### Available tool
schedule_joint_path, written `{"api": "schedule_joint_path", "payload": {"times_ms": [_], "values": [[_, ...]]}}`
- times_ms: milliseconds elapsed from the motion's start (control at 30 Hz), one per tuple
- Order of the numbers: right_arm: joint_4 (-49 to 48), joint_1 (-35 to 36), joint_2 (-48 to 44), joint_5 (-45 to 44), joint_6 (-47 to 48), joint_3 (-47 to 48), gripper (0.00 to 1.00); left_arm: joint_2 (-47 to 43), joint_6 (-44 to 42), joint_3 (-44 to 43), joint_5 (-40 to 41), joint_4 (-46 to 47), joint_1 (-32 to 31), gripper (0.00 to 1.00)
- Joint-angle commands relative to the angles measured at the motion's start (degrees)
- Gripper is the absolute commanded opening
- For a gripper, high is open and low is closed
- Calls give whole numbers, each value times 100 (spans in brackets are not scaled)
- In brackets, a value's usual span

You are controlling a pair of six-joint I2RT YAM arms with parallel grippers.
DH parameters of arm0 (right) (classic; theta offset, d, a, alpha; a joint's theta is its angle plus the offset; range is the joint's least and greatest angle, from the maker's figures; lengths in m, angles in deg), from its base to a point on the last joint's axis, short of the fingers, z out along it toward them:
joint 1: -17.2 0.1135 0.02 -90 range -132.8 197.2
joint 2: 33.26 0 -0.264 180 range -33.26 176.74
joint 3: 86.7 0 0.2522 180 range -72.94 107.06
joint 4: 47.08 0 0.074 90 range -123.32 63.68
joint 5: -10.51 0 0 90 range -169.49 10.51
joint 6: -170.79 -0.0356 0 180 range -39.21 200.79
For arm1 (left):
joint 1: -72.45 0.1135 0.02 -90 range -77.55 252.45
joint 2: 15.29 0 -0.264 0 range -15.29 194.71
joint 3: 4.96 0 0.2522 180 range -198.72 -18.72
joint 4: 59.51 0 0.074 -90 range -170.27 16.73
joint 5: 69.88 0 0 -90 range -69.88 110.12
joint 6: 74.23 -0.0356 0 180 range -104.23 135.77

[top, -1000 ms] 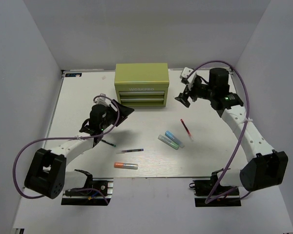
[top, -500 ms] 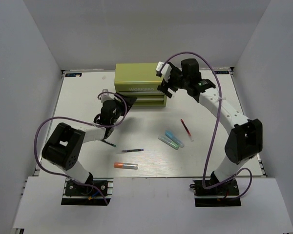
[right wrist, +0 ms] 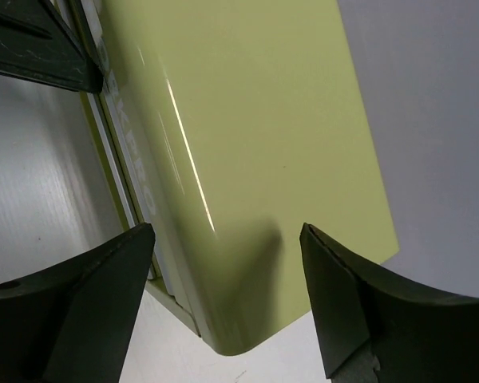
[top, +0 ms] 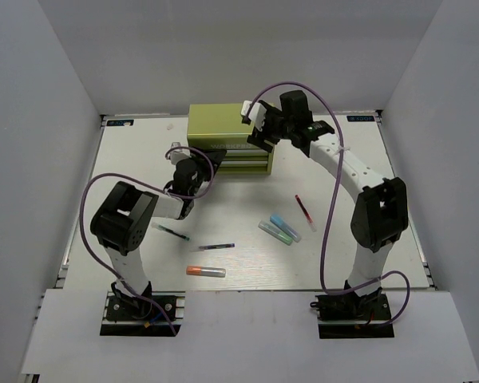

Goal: Sort the stationery into containers
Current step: Open the drawer in the storage box.

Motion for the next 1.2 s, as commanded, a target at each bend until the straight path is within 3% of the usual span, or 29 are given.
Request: {"api": "schedule_joint_path", "payload": {"times_ms": [0,67,267,467,700,967,1167], "values": [[115,22,112,-2,161,438,79,87,144,-251,129,425,-23,65],[211,13,209,-2,170,544,73,175,197,-312,190,486,-23,62],[317,5,209,33,214,509,70,412,470,-312,428,899,-76,61],[440,14,262,60,257,526,66,606,961,-145,815,1532,-137,53],[651,31,288,112,337,526,66,1098,1533,-22,1588,2586,-418,45],[739,40,314,69,346,588,66,1415,1709,-260,2071,2947,-638,42],[915,31,376,51,416,650,66,1520,1823,-260,2230,2947,-691,25]]}}
